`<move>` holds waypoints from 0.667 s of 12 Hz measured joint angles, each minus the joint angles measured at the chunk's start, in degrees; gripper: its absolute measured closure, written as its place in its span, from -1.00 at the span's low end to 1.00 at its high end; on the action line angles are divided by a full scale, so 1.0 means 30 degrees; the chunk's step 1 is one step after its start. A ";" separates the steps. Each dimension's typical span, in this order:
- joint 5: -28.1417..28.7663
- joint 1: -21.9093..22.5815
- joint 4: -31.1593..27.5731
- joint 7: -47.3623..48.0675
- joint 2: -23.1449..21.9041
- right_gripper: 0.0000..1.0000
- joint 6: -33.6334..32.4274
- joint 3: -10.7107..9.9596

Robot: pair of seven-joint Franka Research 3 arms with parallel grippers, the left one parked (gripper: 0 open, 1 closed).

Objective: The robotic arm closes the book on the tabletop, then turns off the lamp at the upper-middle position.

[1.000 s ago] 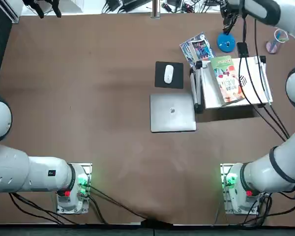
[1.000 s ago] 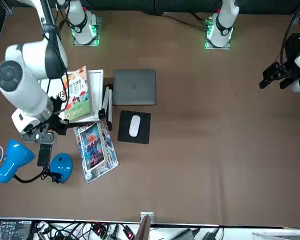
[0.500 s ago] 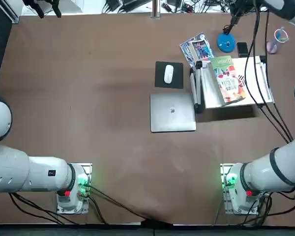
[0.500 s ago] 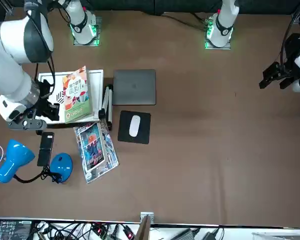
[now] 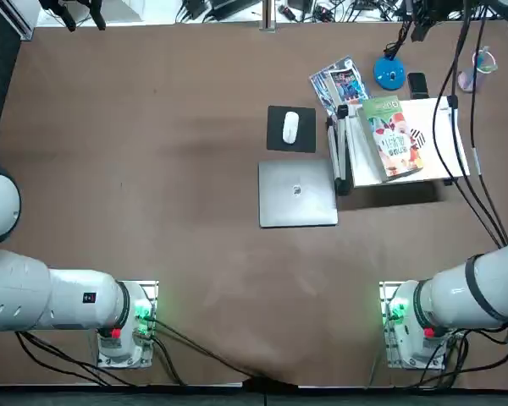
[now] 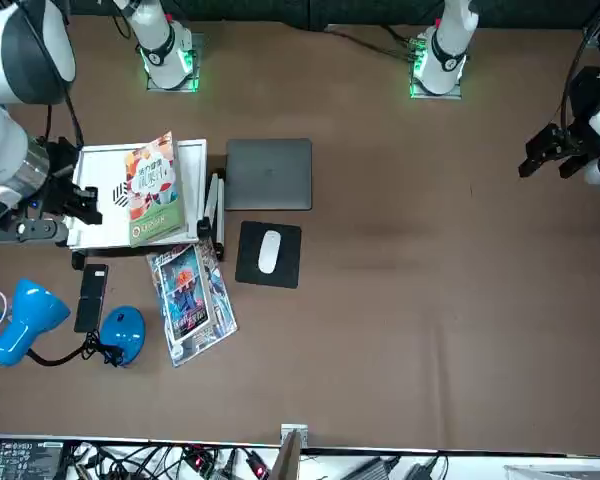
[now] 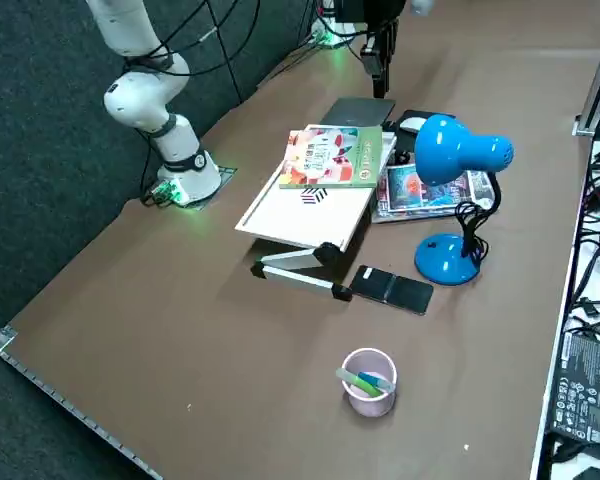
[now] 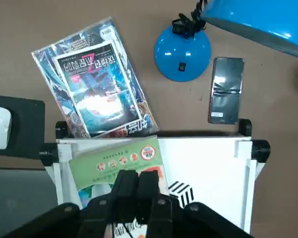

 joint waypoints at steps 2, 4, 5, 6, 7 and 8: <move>0.0015 -0.0167 0.0001 -0.0425 -0.0277 0.95 -0.0471 -0.0001; 0.0016 -0.0445 -0.0001 -0.1116 -0.0478 0.94 -0.0774 -0.0008; 0.0018 -0.0604 0.0000 -0.1362 -0.0562 0.94 -0.0896 -0.0010; 0.0022 -0.0731 -0.0002 -0.1605 -0.0654 0.94 -0.0989 -0.0010; 0.0023 -0.0831 -0.0001 -0.1832 -0.0769 0.93 -0.1114 -0.0014; 0.0026 -0.0923 -0.0002 -0.2030 -0.0914 0.93 -0.1351 -0.0014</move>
